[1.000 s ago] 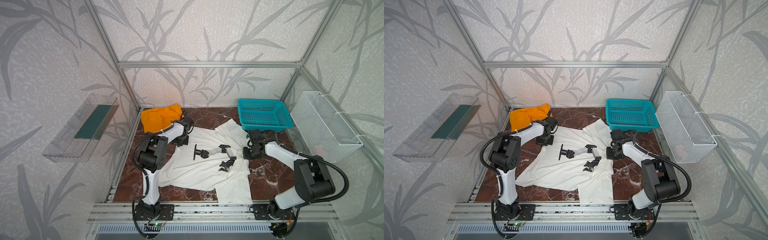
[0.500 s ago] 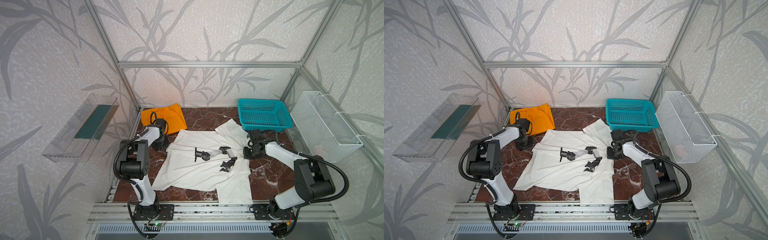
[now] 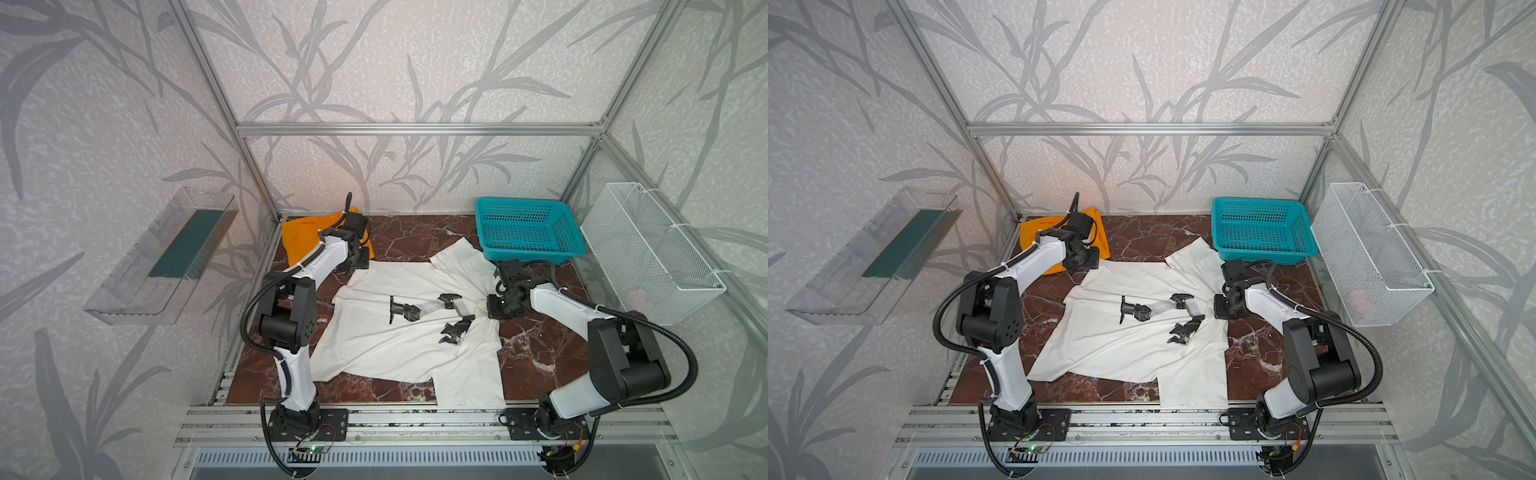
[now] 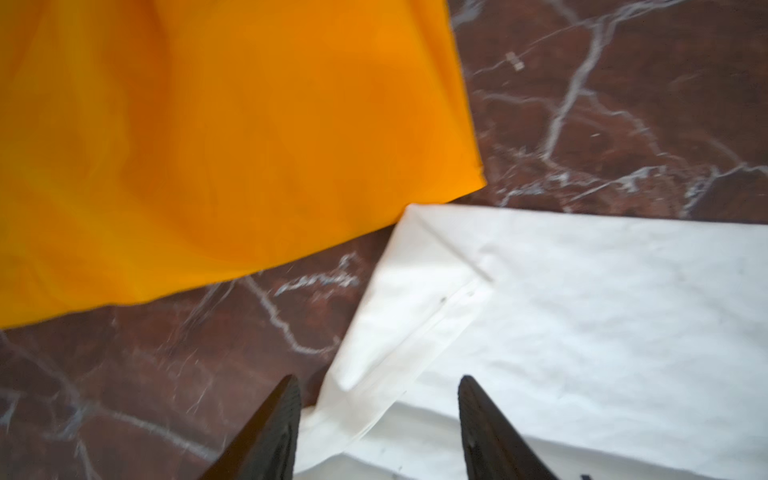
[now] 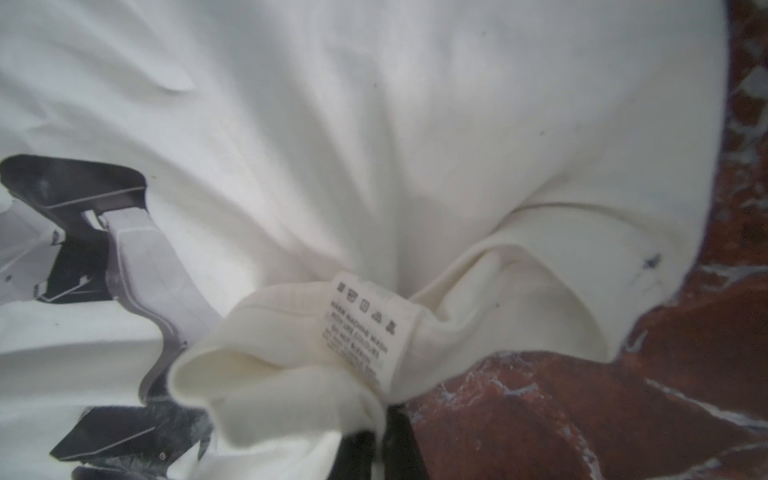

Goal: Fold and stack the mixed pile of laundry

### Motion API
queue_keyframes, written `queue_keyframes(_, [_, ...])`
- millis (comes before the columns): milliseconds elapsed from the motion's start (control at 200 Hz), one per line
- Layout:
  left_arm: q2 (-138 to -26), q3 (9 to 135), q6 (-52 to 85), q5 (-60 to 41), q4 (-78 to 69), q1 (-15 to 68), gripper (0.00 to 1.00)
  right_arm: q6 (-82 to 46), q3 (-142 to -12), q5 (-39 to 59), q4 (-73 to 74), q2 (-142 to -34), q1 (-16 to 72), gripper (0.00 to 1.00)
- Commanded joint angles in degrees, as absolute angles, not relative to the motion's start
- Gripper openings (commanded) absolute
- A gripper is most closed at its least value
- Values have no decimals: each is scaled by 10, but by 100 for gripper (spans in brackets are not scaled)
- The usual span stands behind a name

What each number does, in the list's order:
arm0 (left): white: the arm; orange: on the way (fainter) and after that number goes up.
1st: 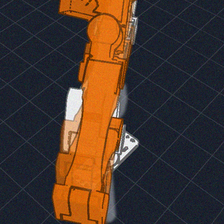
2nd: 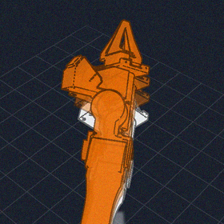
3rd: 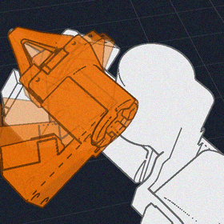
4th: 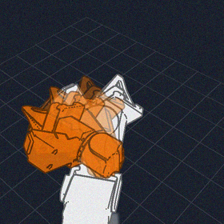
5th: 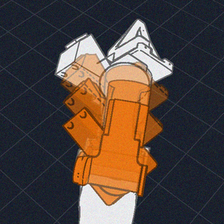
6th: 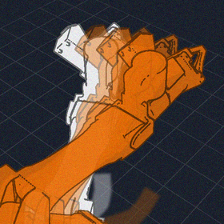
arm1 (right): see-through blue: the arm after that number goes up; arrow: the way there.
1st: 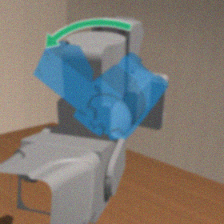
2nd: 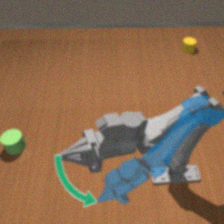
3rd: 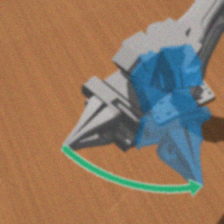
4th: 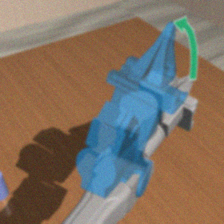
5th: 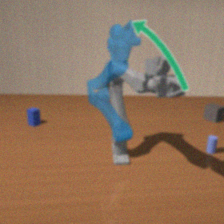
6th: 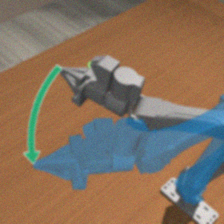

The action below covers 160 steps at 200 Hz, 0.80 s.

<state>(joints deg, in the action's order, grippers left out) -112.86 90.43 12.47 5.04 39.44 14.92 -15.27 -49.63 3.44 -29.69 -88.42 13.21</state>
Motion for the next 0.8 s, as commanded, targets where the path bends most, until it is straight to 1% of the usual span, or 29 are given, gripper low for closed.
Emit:
queue_keyframes(0, [-1193,949,82,74,435,161,59,-157,-498,25,-317,-874,129,0])
queue_keyframes(220, [-1250,995,88,65,448,174,59,-157,-495,21,-319,-866,128,0])
queue_keyframes(480, [-1287,1017,119,57,469,176,54,-154,-495,20,-320,-864,127,0])
queue_keyframes(710, [-1287,1018,126,57,466,180,39,-154,-490,20,-316,-864,126,0])
queue_keyframes(795, [-1286,1016,127,62,470,181,29,-155,-489,20,-317,-863,126,0])
